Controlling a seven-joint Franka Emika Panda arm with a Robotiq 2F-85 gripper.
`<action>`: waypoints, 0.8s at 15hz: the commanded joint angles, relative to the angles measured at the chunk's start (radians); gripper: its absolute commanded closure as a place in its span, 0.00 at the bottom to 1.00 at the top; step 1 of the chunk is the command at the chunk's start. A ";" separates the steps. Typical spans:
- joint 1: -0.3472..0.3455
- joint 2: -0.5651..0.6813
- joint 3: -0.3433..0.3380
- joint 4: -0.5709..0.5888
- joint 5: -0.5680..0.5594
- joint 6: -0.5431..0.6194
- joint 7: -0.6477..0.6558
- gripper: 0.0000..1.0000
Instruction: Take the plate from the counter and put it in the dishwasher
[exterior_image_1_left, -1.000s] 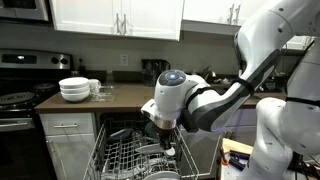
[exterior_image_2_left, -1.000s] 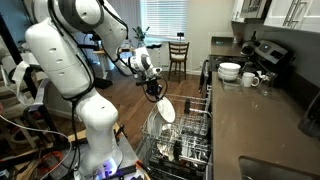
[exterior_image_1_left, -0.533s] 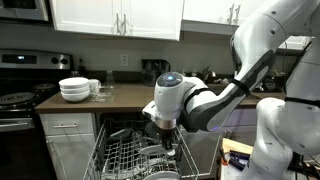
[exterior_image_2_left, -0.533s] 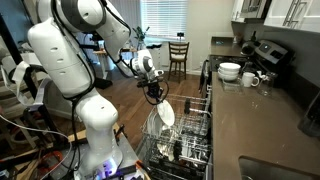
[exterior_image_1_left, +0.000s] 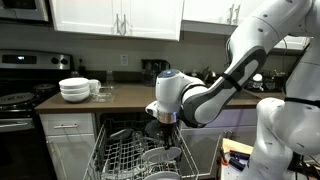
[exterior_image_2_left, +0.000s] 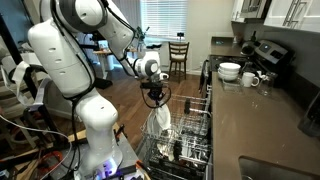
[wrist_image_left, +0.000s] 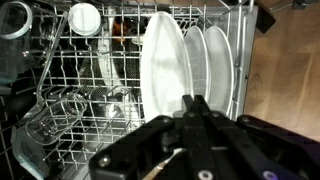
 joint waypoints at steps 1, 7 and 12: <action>0.000 -0.010 -0.007 -0.005 0.110 0.023 -0.102 0.99; 0.014 0.020 -0.011 0.000 0.235 0.032 -0.217 0.99; -0.007 0.079 -0.017 0.005 0.245 0.065 -0.278 0.99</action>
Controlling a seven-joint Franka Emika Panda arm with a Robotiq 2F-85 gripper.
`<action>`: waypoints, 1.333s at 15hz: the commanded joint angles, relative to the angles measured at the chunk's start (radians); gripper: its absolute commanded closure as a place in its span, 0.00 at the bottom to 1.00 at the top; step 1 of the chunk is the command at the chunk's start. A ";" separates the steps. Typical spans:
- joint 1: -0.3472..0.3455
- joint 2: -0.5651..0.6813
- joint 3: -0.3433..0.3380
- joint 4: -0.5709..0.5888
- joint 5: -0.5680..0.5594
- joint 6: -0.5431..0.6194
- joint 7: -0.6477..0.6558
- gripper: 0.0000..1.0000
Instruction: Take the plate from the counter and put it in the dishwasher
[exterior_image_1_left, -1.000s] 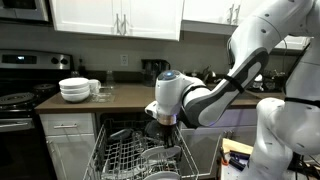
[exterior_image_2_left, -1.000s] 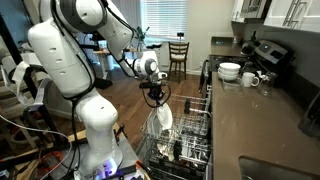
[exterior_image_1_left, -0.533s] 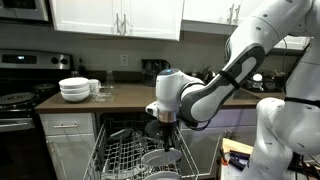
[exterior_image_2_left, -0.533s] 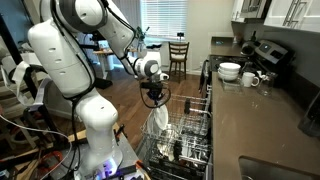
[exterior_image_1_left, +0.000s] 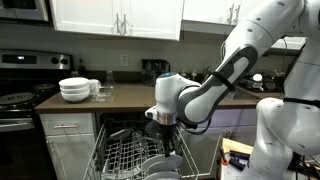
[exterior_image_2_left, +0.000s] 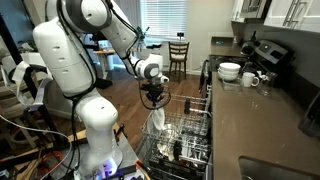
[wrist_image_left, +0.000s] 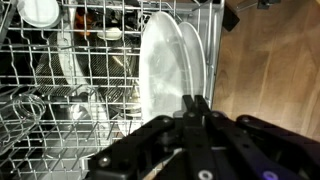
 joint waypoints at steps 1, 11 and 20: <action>-0.018 0.047 -0.004 0.006 0.016 0.048 -0.066 0.99; -0.043 0.143 0.005 0.006 0.056 0.157 -0.161 0.99; -0.073 0.164 0.012 0.006 0.144 0.168 -0.249 0.99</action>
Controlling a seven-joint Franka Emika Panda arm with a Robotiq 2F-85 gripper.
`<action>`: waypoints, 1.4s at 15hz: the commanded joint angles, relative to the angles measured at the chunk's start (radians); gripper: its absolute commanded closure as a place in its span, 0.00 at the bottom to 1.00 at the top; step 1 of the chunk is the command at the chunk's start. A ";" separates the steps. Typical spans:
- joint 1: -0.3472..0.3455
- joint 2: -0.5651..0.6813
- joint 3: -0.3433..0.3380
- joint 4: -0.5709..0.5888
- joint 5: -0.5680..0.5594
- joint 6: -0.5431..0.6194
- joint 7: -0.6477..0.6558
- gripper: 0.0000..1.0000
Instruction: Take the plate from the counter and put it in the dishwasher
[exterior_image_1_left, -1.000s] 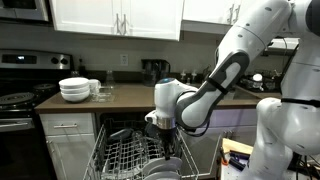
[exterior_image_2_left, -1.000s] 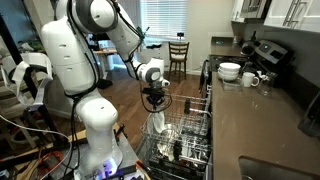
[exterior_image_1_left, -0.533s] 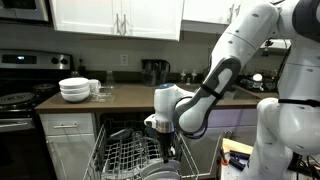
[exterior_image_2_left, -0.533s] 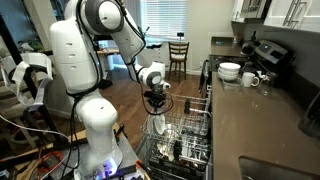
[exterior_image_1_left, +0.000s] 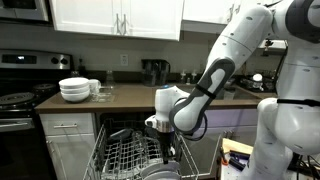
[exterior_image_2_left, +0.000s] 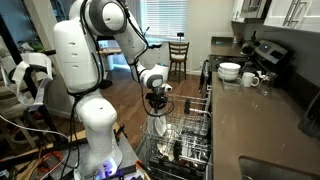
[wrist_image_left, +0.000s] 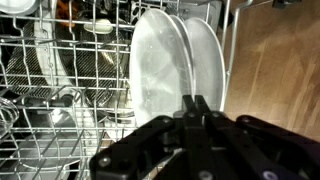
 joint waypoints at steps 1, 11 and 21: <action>-0.028 -0.004 0.019 0.003 0.027 0.014 -0.042 0.99; -0.020 -0.066 0.028 -0.007 -0.060 -0.046 0.064 0.99; -0.029 -0.057 0.011 -0.056 0.020 0.026 0.026 0.99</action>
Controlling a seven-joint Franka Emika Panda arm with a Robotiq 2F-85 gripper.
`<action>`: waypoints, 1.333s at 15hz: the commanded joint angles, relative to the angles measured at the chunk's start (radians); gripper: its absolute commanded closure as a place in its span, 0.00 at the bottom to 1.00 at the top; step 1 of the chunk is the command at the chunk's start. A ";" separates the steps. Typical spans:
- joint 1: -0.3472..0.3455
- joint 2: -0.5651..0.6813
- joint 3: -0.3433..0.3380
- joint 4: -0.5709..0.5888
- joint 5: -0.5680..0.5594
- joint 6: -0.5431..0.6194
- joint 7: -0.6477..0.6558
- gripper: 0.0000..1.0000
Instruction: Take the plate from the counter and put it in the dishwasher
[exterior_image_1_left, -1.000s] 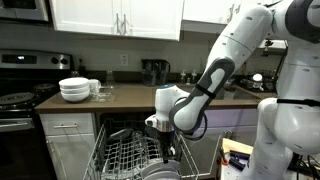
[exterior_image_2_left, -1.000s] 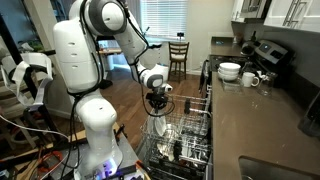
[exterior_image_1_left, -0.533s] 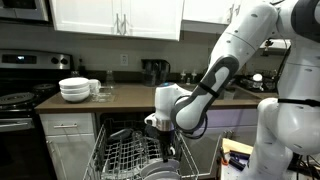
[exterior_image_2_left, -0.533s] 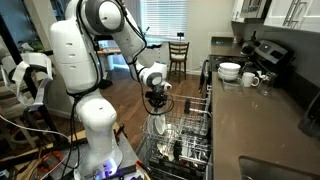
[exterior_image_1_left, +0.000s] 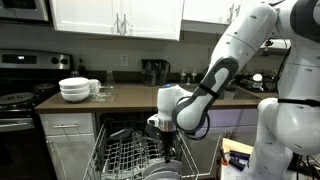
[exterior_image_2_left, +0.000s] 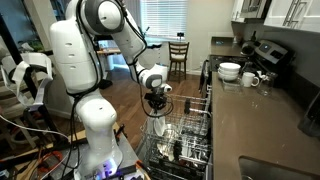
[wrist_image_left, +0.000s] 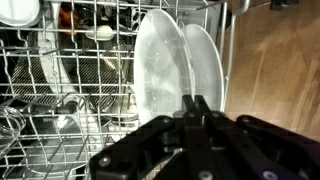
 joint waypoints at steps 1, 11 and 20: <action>-0.016 -0.029 0.007 -0.027 0.001 0.023 0.023 0.99; -0.018 0.037 0.011 0.007 0.001 0.016 -0.010 0.99; -0.027 0.073 0.016 0.024 -0.027 0.079 -0.036 0.99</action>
